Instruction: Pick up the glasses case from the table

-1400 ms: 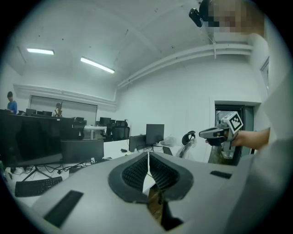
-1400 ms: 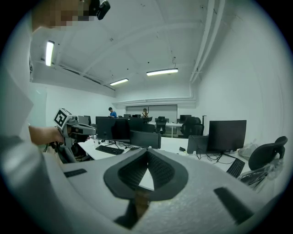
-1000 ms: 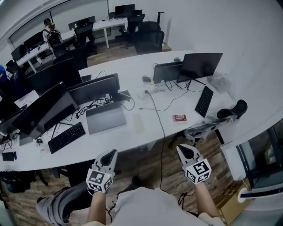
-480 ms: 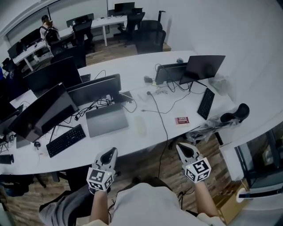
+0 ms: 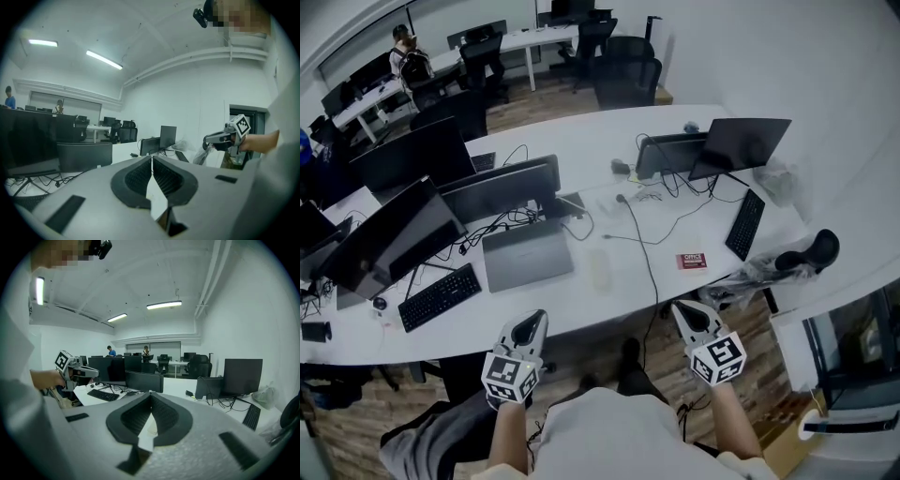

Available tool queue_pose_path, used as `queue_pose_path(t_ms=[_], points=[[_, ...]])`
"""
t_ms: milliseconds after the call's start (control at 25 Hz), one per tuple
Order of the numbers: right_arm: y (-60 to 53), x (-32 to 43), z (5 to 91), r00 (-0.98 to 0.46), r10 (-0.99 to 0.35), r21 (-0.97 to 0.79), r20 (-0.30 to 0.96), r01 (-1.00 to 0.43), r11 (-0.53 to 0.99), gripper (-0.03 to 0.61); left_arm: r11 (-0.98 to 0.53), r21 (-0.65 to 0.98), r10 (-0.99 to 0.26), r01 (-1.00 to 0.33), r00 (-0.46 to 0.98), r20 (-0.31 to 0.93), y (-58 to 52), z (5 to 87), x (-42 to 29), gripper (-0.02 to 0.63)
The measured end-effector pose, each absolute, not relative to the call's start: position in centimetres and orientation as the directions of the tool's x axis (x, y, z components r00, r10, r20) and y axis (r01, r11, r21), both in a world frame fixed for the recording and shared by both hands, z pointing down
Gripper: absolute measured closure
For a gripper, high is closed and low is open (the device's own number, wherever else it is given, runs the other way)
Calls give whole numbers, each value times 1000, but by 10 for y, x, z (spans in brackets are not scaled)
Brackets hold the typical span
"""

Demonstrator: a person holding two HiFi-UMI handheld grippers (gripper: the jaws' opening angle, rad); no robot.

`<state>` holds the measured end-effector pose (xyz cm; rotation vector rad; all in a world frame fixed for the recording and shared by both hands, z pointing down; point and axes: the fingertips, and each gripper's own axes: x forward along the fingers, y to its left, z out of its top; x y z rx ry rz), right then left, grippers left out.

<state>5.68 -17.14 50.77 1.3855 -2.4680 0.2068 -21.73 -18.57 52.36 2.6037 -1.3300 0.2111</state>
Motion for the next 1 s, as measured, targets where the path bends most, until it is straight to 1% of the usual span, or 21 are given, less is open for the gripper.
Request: queue_pose_path(t_ms=[520, 1000], points=[[-289, 110, 517, -601, -721, -3, 345, -769, 639, 577, -461, 109, -843, -881, 473, 256, -264, 529, -165, 603], [-371, 142, 537, -725, -593, -42, 349, -645, 763, 577, -332, 84, -890, -940, 341, 303, -307, 539, -117, 601]])
